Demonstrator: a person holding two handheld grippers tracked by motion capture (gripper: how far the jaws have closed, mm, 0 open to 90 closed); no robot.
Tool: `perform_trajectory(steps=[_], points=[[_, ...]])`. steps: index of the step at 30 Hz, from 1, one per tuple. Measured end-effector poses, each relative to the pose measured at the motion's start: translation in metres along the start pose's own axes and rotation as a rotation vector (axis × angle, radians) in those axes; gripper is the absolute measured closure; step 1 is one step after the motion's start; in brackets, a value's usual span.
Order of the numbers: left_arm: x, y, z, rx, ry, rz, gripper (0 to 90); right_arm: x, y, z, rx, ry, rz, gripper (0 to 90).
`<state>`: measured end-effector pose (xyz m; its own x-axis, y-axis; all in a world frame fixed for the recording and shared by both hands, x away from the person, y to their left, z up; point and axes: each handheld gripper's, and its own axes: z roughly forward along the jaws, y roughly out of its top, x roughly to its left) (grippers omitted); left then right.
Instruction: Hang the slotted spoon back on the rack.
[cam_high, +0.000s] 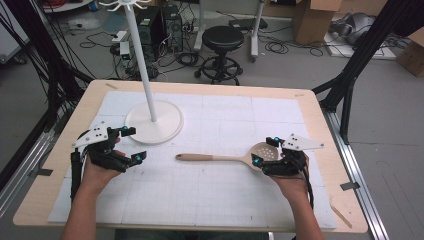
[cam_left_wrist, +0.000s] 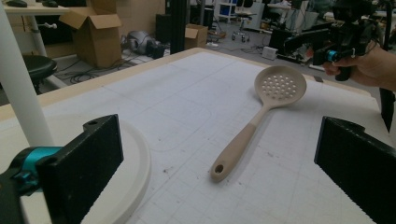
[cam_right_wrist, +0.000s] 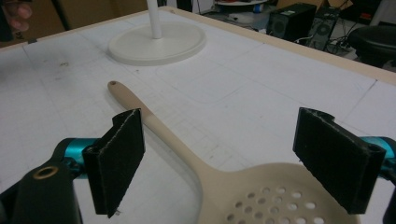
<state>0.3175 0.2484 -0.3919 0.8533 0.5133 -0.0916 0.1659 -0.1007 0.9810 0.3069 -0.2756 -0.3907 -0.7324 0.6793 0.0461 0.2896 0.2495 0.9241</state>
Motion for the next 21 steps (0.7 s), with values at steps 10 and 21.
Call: perform_trajectory(steps=[10,21], points=[[0.001,0.002,-0.007,-0.011,0.020,0.010,1.7,-0.001,0.026,0.032,0.086,0.044,-0.051,15.6],[-0.002,0.005,-0.006,-0.003,0.035,0.037,1.7,0.014,0.040,0.084,0.252,0.135,-0.123,15.8]])
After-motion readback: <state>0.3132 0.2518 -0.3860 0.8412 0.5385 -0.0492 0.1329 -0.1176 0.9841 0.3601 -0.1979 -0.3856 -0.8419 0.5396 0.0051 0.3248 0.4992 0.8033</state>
